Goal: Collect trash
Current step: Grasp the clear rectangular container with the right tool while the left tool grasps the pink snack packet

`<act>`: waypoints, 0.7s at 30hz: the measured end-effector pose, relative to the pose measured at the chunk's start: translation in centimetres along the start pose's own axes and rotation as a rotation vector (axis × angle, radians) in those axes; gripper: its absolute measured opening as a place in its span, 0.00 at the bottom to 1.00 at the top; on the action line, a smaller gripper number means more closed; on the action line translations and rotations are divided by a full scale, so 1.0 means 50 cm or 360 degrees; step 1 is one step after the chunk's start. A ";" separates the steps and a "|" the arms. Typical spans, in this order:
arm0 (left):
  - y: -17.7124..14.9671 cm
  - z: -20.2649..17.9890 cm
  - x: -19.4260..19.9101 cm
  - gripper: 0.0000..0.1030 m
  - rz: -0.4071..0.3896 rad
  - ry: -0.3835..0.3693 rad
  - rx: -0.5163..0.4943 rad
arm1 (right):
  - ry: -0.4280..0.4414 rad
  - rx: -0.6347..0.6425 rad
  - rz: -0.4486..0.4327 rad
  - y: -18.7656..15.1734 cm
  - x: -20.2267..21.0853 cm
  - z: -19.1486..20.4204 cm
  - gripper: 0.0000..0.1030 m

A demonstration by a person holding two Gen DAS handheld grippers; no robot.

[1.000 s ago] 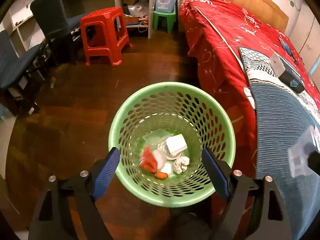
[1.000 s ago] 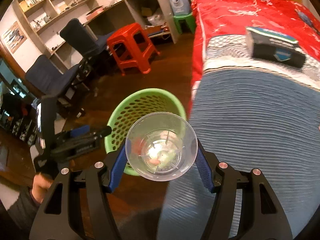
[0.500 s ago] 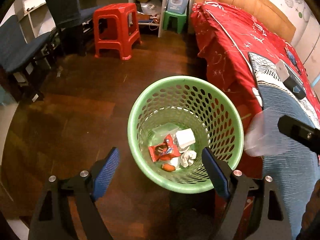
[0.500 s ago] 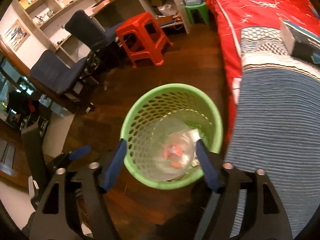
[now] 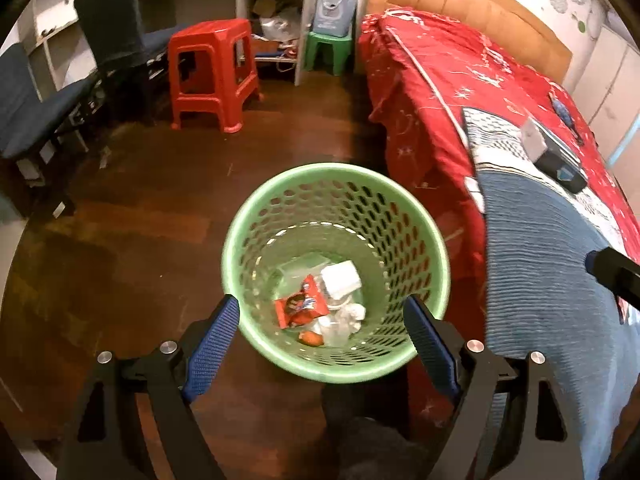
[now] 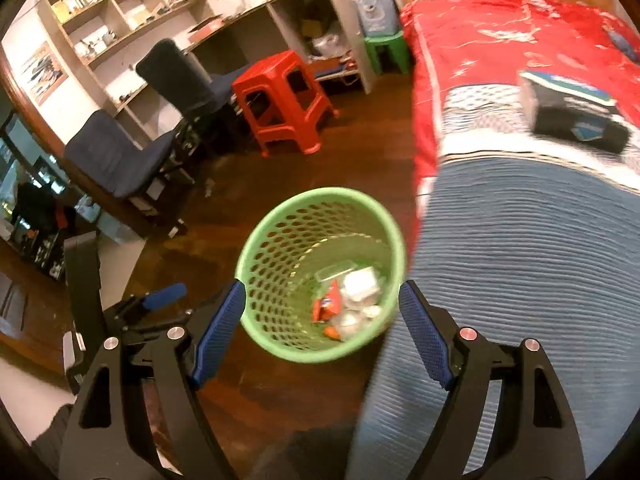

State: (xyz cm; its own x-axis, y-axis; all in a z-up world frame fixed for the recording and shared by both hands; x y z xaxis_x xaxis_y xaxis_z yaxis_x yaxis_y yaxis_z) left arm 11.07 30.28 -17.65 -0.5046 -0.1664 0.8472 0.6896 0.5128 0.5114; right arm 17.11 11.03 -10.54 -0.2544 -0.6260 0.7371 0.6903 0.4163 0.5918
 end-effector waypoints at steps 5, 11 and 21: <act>0.001 -0.052 0.013 0.79 0.0002 -0.0042 -0.0039 | -0.0108 -0.0035 -0.0055 -0.024 0.072 -0.079 0.78; 0.003 -0.140 0.032 0.79 -0.0011 -0.0105 -0.0132 | -0.0322 -0.0080 -0.0120 -0.064 0.176 -0.204 0.80; -0.003 -0.307 0.049 0.79 0.0014 -0.0229 -0.0286 | -0.0661 -0.0236 -0.0175 -0.124 0.329 -0.447 0.80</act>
State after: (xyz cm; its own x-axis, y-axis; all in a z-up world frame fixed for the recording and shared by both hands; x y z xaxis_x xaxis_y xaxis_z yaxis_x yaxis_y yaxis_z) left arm 17.70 16.85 -13.46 -0.5583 -0.0341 0.8289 0.7691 0.3535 0.5325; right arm 23.77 -16.60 -9.36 -0.5607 -0.3313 0.7588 0.7258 0.2444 0.6430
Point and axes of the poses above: each gripper's, at about its wrist camera, not at the fingertips, and x roughly against the way its jaws point, z to its left, y to its top, the point moved 5 cm from there along -x, roughly the way its jaws point, and after that the axes turned 3 degrees about x, right-handed, at the moved point
